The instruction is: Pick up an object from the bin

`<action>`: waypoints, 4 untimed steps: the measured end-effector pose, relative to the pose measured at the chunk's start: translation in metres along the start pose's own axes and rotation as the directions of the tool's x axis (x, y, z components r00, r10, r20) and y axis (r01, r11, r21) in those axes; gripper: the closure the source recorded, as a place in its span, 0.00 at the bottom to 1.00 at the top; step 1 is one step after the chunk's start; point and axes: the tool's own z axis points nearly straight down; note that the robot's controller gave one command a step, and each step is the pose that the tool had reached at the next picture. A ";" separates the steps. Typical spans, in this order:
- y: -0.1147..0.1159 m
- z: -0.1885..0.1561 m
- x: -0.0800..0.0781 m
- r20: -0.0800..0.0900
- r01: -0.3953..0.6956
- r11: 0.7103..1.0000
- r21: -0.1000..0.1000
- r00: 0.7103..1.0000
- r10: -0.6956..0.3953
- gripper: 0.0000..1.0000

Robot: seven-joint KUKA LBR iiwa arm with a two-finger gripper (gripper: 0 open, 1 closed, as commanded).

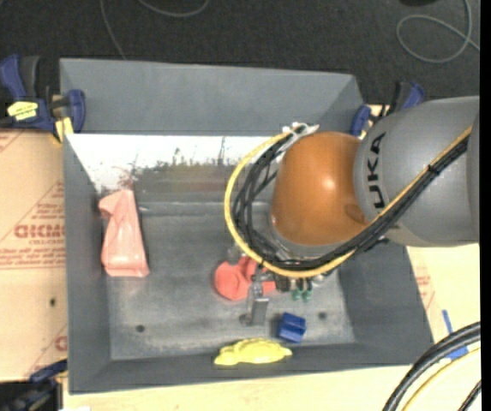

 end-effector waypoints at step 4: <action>-0.015 -0.047 -0.017 -0.007 0.043 0.999 0.002 0.999 -0.043 0.00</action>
Offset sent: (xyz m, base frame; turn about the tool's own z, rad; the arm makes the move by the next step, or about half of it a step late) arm 0.0243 -0.0084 -0.0088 -0.0313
